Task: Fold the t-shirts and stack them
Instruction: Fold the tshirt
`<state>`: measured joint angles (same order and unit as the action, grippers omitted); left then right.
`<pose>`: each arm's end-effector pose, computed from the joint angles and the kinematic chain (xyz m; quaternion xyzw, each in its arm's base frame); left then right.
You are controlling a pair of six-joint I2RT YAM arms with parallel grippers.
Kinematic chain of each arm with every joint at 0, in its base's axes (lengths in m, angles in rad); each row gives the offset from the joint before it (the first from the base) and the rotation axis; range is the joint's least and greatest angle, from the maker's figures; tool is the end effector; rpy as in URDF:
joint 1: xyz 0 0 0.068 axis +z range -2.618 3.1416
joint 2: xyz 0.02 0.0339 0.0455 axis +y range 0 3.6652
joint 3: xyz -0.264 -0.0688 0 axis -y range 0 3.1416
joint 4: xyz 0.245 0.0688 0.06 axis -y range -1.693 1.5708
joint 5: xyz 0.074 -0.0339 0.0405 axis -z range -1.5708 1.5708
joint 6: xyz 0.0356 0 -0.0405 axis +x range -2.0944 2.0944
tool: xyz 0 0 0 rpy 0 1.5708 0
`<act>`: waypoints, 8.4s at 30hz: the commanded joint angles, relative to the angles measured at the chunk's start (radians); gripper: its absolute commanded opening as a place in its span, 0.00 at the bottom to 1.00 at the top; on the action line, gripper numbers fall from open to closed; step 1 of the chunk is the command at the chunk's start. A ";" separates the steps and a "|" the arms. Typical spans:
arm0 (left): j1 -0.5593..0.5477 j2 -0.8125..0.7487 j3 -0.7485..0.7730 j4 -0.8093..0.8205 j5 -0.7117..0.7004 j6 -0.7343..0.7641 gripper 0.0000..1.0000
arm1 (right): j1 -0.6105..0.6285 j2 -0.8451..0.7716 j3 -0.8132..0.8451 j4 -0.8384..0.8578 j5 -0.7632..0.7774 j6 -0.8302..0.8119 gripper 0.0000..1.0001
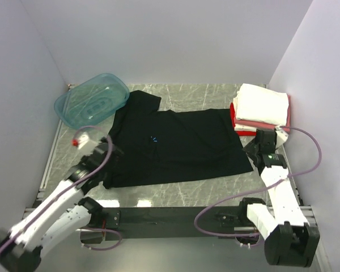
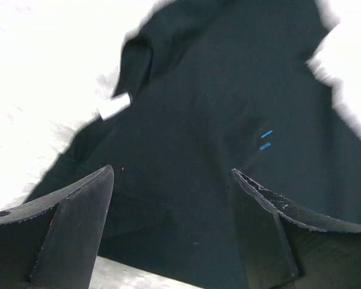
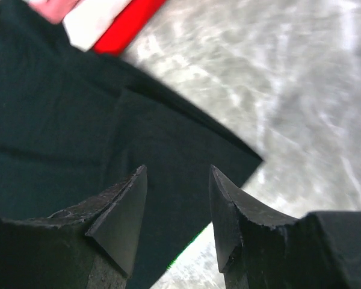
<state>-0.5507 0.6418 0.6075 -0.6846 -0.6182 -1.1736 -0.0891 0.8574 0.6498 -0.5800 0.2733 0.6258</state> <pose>0.1241 -0.0520 0.2553 -0.3855 0.7872 -0.1186 0.4665 0.1742 -0.0252 0.2446 0.3691 0.8396 -0.0212 0.3980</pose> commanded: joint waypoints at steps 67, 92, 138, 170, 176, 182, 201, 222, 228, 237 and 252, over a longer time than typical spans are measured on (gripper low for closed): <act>-0.222 0.346 -0.293 0.431 0.126 -0.029 0.93 | 0.135 0.749 0.333 0.126 0.155 -0.072 0.00; -0.222 0.210 -0.141 0.097 -0.055 -0.144 0.96 | 0.353 0.404 0.167 0.219 -0.024 -0.069 0.42; -0.253 0.305 -0.100 -0.181 -0.005 -0.327 0.92 | 0.261 0.726 0.151 0.338 -0.307 -0.064 0.43; -0.304 0.150 -0.086 -0.211 -0.026 -0.270 0.96 | 0.492 0.647 0.148 0.071 -0.082 -0.106 0.46; -0.307 0.125 -0.089 -0.201 -0.023 -0.255 0.97 | 0.499 0.739 0.182 0.055 -0.048 -0.083 0.44; -0.307 0.082 -0.097 -0.187 -0.018 -0.241 0.98 | 0.497 0.793 0.232 0.026 -0.019 -0.089 0.42; -0.327 -0.011 -0.115 -0.171 -0.011 -0.230 0.99 | 0.362 0.841 0.310 -0.018 0.001 -0.152 0.46; -0.525 0.350 -0.046 -0.273 -0.035 -0.371 0.74 | 0.322 0.809 0.303 0.022 -0.062 -0.179 0.47; -0.537 0.427 -0.015 -0.302 -0.040 -0.399 0.47 | 0.302 0.815 0.298 0.034 -0.085 -0.181 0.47; -0.552 0.541 0.026 -0.355 -0.040 -0.445 0.13 | 0.272 0.796 0.292 0.034 -0.085 -0.184 0.47; -0.594 0.397 0.055 -0.368 0.032 -0.336 0.01 | 0.219 0.819 0.295 0.012 -0.037 -0.182 0.47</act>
<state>-1.1286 1.0817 0.6201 -1.0370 -0.6136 -1.5658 0.1539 1.6703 0.9623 -0.5400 0.1577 0.4553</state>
